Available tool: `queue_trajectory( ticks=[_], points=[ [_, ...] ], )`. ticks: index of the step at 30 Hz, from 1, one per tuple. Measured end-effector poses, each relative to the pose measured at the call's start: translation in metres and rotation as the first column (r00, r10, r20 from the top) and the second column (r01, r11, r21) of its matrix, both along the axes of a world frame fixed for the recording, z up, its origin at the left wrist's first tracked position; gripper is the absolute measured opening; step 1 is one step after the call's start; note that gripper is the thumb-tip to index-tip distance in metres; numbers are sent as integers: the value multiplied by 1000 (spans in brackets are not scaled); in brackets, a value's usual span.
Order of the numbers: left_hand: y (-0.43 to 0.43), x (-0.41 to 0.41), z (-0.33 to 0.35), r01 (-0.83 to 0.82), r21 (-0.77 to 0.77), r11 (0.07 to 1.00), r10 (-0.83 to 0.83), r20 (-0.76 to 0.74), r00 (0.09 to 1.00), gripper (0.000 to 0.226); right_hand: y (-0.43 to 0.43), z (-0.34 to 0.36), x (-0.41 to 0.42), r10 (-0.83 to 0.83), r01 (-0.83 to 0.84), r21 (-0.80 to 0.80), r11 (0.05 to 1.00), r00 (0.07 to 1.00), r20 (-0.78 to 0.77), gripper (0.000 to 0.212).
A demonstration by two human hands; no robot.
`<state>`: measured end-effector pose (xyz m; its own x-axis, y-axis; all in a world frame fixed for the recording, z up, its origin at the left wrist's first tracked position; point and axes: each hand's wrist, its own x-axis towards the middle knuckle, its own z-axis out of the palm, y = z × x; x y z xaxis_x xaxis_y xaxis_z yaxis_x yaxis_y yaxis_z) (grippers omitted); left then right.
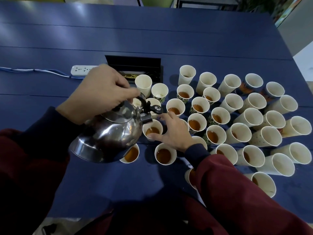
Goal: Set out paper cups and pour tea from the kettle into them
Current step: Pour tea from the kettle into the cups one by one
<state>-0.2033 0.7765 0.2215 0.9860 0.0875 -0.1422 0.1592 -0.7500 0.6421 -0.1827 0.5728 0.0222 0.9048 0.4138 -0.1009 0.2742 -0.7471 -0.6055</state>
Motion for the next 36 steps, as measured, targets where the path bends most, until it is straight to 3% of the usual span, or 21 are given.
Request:
queue_trajectory(
  ticks=[5,7,12,14,19,25,36],
  points=[
    [14,6,5,-81,-90,993,90,95,991,27,-1,8,17,-50,48,28,998,994,93,39],
    [17,11,7,-97,-93,991,110,134,985,27,0,11,29,-43,47,-23,999,984,171,35],
    [17,25,13,-69,-40,997,74,142,987,26,8,19,52,100,-20,-299,954,962,255,53],
    [17,31,11,-49,-27,998,51,116,992,28,12,17,58,119,-29,-340,940,962,246,67],
    [16,45,6,-27,40,999,23,86,996,29,23,11,67,100,-17,-369,929,973,206,82],
    [13,62,6,31,152,988,-43,75,996,28,27,4,70,90,-7,-360,933,973,214,77],
    [0,75,2,89,186,979,-97,36,995,31,27,3,72,38,7,-269,963,986,162,72]
  ],
)
